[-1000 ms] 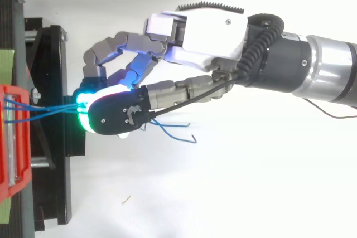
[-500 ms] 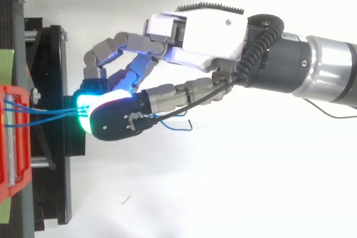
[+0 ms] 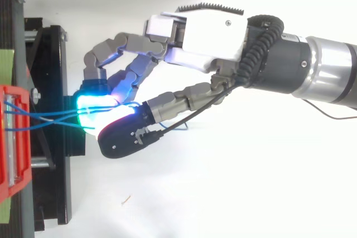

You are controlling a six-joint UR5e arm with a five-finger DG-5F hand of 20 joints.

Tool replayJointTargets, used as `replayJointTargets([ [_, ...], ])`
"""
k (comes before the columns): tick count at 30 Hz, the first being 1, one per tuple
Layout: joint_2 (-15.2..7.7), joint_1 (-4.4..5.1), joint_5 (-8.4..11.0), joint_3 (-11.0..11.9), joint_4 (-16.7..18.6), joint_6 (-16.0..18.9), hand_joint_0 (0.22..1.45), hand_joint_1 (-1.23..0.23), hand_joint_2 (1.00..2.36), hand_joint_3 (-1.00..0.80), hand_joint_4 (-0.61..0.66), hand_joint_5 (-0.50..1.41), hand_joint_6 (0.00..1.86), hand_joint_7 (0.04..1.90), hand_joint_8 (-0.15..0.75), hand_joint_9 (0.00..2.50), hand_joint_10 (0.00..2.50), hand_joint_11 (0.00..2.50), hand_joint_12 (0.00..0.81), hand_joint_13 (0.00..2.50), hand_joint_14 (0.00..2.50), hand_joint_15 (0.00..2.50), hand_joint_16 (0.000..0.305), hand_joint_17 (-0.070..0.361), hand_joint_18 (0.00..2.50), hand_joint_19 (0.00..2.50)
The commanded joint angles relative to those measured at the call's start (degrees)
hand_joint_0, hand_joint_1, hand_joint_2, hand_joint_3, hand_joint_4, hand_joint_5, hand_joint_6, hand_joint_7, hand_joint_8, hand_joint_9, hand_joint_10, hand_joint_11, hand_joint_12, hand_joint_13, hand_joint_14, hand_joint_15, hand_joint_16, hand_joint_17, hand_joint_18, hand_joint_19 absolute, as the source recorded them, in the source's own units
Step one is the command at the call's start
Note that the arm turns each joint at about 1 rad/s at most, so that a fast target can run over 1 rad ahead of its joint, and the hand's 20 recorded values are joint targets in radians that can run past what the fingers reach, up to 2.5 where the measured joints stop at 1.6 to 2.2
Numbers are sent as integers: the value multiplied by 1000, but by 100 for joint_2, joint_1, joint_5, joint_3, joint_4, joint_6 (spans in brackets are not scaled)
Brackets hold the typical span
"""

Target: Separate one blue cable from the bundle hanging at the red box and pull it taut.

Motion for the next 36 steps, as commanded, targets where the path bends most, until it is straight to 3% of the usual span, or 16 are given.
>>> replayJointTargets([
  [1, 0, 0, 0, 1, 1, 6, 709, -830, 1015, -306, 147, -205, 907, 1158, 373, 951, 23, 1013, 376, 834, 22, 603, 44, 99, 791, 637],
  [4, 0, 0, 0, 1, -8, 6, 689, -827, 1013, -332, 182, -200, 908, 1150, 373, 960, 22, 1026, 375, 834, 22, 610, 44, 99, 788, 644],
  [7, 0, 9, 8, 1, -25, 6, 659, -778, 1000, -500, 203, -191, 902, 1173, 370, 990, 23, 1031, 371, 852, 20, 609, 44, 98, 788, 653],
  [13, 0, 35, 8, 1, -8, 6, 565, -588, 1000, -500, 203, -178, 885, 1164, 371, 1030, 22, 1001, 375, 873, 22, 624, 44, 100, 799, 665],
  [17, 0, 35, 8, 1, -25, 6, 605, -432, 1000, -500, 185, -173, 869, 1173, 363, 1049, 22, 978, 373, 885, 22, 627, 43, 98, 793, 680],
  [21, 0, 44, 8, 1, -25, 6, 625, -417, 1008, -411, 166, -168, 854, 1173, 360, 1069, 23, 986, 370, 893, 20, 630, 43, 97, 790, 701],
  [23, 0, 44, 8, 1, -8, 6, 624, -446, 1011, -366, 168, -168, 850, 1174, 360, 1067, 23, 985, 373, 892, 21, 635, 43, 97, 789, 702],
  [28, 0, 53, 8, 1, -8, 6, 614, -746, 1021, -192, 183, -179, 869, 1210, 356, 1054, 23, 1043, 379, 922, 24, 664, 43, 98, 809, 737],
  [33, 0, 53, 8, 1, -25, 6, 686, -926, 1021, -222, 96, -195, 895, 1211, 333, 1045, 25, 1067, 384, 953, 26, 726, 44, 98, 836, 734],
  [36, 0, 44, 8, 1, -16, 6, 749, -955, 1012, -361, 114, -195, 903, 1159, 328, 1039, 25, 1074, 380, 946, 27, 732, 44, 98, 839, 709],
])
